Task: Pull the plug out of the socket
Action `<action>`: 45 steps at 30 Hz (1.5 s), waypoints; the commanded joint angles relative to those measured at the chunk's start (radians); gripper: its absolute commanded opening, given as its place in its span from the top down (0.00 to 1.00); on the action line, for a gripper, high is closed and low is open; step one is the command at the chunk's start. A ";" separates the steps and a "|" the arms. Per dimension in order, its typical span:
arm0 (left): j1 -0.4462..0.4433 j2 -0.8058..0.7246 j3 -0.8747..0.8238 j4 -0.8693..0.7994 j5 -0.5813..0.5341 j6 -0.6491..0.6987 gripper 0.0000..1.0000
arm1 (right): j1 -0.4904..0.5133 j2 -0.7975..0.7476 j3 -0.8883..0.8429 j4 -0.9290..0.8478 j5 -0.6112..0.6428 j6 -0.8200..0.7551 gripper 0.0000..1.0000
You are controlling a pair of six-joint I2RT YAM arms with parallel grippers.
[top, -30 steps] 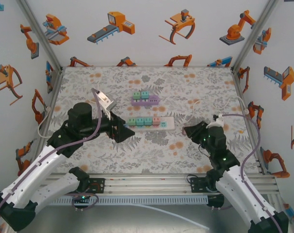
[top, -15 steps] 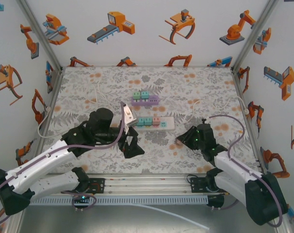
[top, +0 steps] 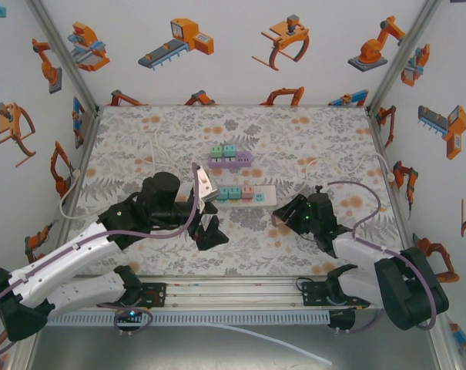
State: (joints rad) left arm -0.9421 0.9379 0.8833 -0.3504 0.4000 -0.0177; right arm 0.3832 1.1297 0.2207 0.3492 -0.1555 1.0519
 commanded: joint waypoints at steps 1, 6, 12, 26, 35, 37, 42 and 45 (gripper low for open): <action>-0.006 0.008 0.025 0.031 -0.012 0.025 0.03 | 0.006 -0.048 0.005 -0.083 0.067 -0.008 0.48; -0.006 0.024 0.032 0.036 -0.013 0.023 0.03 | 0.006 -0.175 0.019 -0.238 0.144 -0.016 0.45; -0.007 0.022 0.034 0.034 -0.055 0.011 0.03 | 0.006 -0.342 0.108 -0.364 0.216 -0.142 0.44; -0.006 -0.024 -0.023 0.108 -0.259 -0.101 0.03 | 0.006 -0.191 0.271 -0.015 -0.290 -1.238 0.36; 0.030 -0.075 -0.066 0.025 -0.500 -0.160 0.03 | 0.006 0.059 0.505 -0.353 -0.633 -1.797 0.30; 0.067 -0.084 -0.084 0.025 -0.484 -0.179 0.03 | 0.008 0.118 0.551 -0.372 -0.663 -1.815 0.30; 0.180 -0.080 -0.124 0.028 -0.494 -0.250 0.03 | 0.016 0.242 0.635 -0.386 -0.693 -1.832 0.31; 0.239 -0.059 -0.142 0.041 -0.527 -0.270 0.03 | 0.027 0.312 0.678 -0.411 -0.682 -1.851 0.32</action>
State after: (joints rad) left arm -0.7433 0.8680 0.7570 -0.3134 -0.0860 -0.2340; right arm 0.3965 1.4017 0.8478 -0.0170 -0.7948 -0.7345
